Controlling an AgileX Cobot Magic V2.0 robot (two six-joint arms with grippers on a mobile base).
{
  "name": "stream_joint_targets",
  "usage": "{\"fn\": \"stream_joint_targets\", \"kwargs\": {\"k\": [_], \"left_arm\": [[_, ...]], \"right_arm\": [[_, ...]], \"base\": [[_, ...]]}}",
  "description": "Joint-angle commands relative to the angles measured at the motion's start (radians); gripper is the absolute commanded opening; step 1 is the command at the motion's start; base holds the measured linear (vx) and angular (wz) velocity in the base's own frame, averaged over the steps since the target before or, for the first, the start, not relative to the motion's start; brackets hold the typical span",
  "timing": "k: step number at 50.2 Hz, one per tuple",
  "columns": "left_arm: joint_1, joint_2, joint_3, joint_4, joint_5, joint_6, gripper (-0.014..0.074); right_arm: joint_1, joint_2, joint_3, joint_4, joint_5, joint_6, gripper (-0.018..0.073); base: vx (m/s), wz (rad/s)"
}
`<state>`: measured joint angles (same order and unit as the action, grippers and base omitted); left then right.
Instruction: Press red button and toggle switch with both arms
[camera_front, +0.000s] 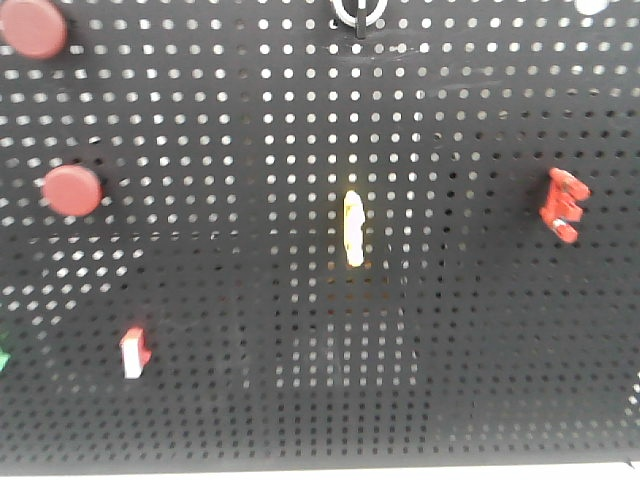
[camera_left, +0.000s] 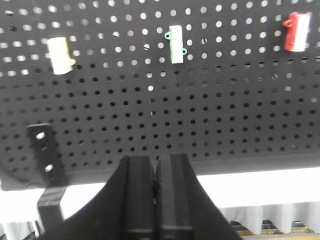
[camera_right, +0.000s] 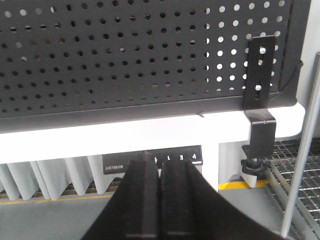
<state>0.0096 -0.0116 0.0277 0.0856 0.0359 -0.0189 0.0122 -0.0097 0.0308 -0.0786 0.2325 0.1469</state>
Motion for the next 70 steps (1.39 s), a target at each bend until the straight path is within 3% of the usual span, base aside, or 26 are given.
{"fn": "stream_joint_targets", "kwargs": {"k": [1, 31, 43, 52, 60, 65, 70], "left_arm": [[0.0, 0.005, 0.028, -0.002, -0.077, -0.008, 0.0002], [0.0, 0.005, 0.028, -0.002, -0.077, -0.008, 0.0002], [0.0, 0.005, 0.026, -0.002, -0.124, -0.008, 0.0002], [0.0, 0.005, 0.026, -0.002, -0.334, -0.072, 0.0002], [0.0, 0.005, -0.043, -0.001, -0.486, -0.11, 0.0002], [0.0, 0.017, -0.192, 0.026, -0.417, -0.112, 0.0002], [0.0, 0.072, -0.4, 0.08, -0.274, -0.111, 0.0002]], "right_arm": [[-0.005, 0.002, 0.0, -0.007, -0.083, -0.005, 0.0], [-0.005, 0.002, 0.0, -0.02, -0.105, -0.013, 0.0], [-0.006, 0.002, 0.0, -0.024, -0.305, -0.011, 0.0], [-0.006, 0.002, -0.01, 0.006, -0.548, 0.008, 0.0], [-0.006, 0.019, -0.191, 0.0, -0.516, 0.088, 0.0], [-0.006, 0.082, -0.365, -0.02, -0.411, 0.088, 0.0], [-0.006, 0.181, -0.537, -0.046, -0.306, 0.088, 0.0]], "base": [[0.08, -0.01], [0.03, -0.01], [0.0, 0.0], [0.0, 0.0], [0.0, 0.0], [0.0, 0.0], [0.0, 0.0]]}}
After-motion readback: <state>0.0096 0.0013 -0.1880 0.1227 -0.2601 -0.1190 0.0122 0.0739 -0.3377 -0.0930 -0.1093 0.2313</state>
